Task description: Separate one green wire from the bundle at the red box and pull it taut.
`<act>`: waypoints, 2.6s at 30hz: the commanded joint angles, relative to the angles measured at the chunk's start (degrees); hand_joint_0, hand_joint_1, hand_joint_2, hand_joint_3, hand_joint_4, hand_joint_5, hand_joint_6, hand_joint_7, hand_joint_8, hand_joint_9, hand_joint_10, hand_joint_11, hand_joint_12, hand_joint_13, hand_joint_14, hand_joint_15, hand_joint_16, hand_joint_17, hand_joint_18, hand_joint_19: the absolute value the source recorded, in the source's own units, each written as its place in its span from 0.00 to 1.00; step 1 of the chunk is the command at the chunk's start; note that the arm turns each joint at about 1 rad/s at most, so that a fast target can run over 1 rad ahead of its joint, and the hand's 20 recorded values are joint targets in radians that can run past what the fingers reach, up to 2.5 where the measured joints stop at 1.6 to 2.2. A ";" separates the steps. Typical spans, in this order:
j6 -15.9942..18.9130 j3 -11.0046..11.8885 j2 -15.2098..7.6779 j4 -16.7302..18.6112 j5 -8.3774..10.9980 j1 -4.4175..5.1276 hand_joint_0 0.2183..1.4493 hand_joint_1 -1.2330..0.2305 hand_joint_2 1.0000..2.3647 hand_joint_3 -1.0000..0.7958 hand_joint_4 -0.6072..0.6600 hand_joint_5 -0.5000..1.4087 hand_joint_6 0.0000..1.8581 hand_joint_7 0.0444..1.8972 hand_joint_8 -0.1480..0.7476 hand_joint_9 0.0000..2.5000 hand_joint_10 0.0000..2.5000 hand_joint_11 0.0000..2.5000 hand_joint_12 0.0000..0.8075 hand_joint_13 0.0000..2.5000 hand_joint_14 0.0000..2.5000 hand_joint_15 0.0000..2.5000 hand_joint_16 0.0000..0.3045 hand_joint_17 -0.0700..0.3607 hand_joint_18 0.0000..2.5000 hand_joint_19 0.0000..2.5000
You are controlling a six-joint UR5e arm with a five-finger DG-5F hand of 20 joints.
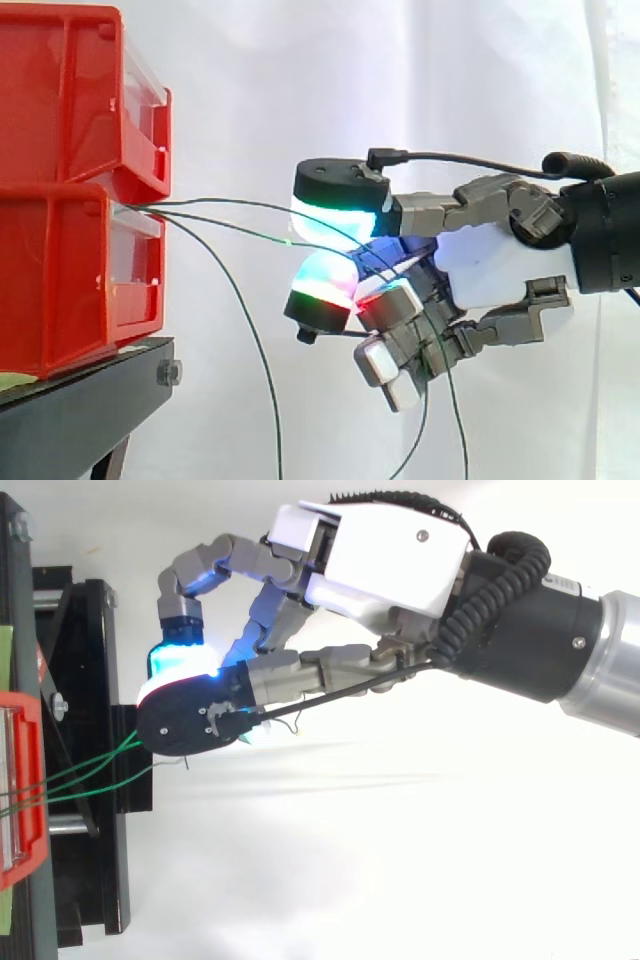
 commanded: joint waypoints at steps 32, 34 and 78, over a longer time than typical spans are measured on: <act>0.00 -0.12 0.00 -0.01 0.09 0.18 0.32 0.27 0.00 0.28 0.63 0.17 0.45 0.64 0.48 0.46 0.01 0.40 0.42 0.40 0.01 0.25 0.16 0.42 0.34 0.27; 0.00 -0.12 0.00 -0.01 0.09 0.18 0.33 0.29 0.00 0.28 0.62 0.17 0.46 0.64 0.48 0.46 0.01 0.40 0.42 0.40 0.01 0.25 0.16 0.42 0.34 0.28; 0.26 -0.21 0.09 -0.19 0.09 0.45 0.30 0.32 0.02 0.50 0.48 0.19 0.46 0.71 0.46 0.45 0.01 0.34 0.44 0.32 0.01 0.18 0.16 0.42 0.30 0.26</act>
